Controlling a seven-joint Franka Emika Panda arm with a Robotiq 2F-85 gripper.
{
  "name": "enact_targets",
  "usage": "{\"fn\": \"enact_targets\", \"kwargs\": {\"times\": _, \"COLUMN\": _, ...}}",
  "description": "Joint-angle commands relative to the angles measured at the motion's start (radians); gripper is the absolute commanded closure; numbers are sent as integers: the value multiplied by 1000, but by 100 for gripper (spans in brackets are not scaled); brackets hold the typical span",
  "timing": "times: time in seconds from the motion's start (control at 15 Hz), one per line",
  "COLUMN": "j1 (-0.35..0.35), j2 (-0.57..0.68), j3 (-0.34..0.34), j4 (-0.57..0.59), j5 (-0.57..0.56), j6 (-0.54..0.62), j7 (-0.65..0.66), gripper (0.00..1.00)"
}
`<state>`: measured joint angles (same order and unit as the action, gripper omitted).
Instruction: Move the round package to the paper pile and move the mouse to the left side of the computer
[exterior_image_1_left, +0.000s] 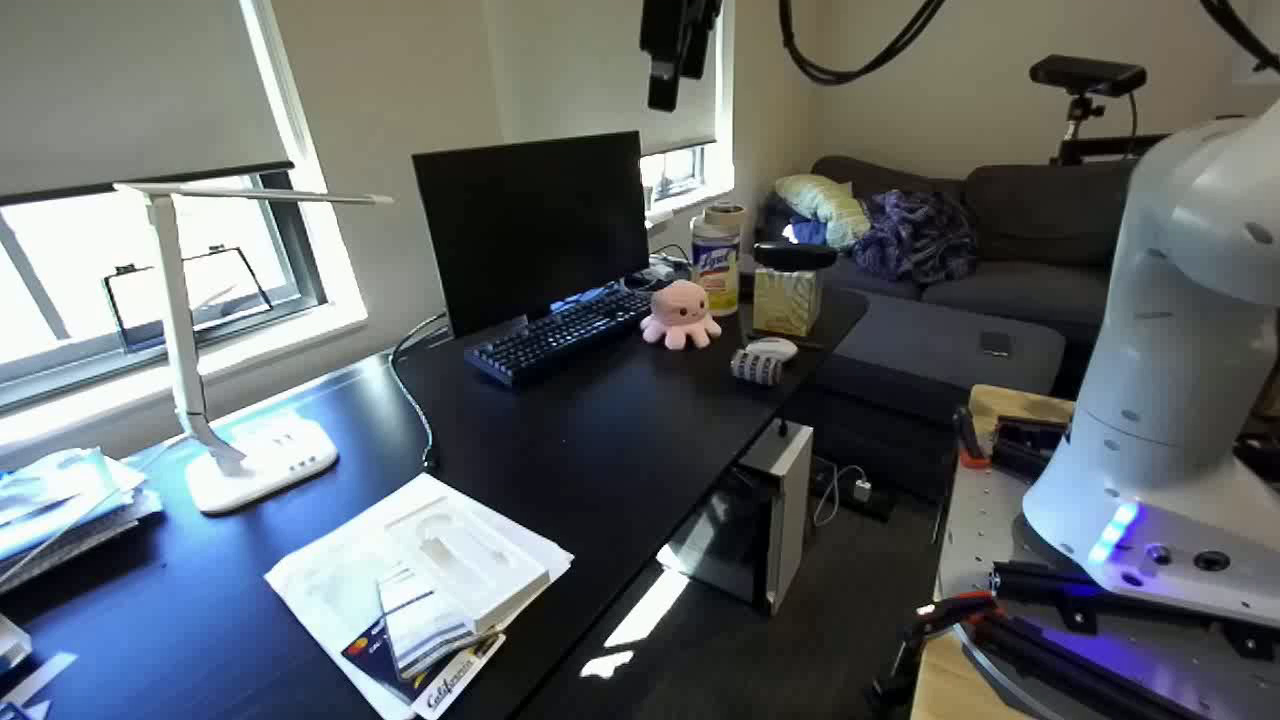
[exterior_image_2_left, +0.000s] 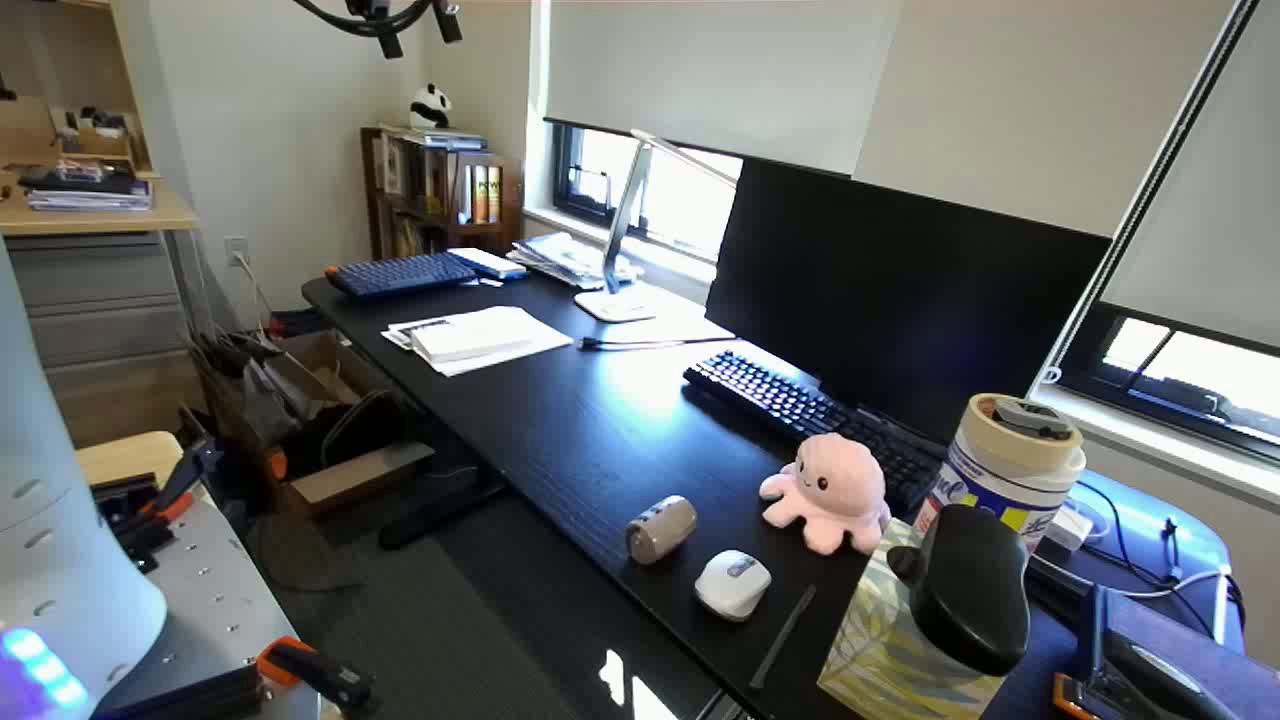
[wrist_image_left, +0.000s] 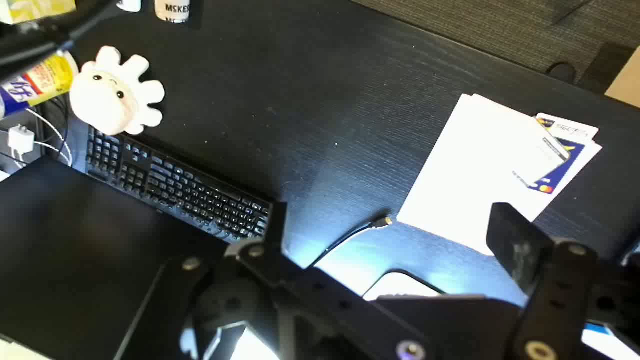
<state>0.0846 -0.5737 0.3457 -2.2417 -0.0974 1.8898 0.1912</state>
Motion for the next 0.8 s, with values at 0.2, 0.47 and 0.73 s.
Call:
{"fn": "enact_targets", "kwargs": {"times": 0.2, "j1": 26, "j2": 36, "j3": -34, "j4": 17, "j5": -6, "j6": 7, "j7": 10, "gripper": 0}}
{"fn": "enact_targets", "kwargs": {"times": 0.47, "j1": 16, "j2": 76, "j3": -117, "j4": -19, "j5": 14, "j6": 63, "j7": -26, "gripper": 0}}
{"fn": "enact_targets", "kwargs": {"times": 0.73, "j1": -13, "j2": 146, "j3": -237, "j4": -113, "j5": 33, "j6": 171, "j7": -74, "gripper": 0}}
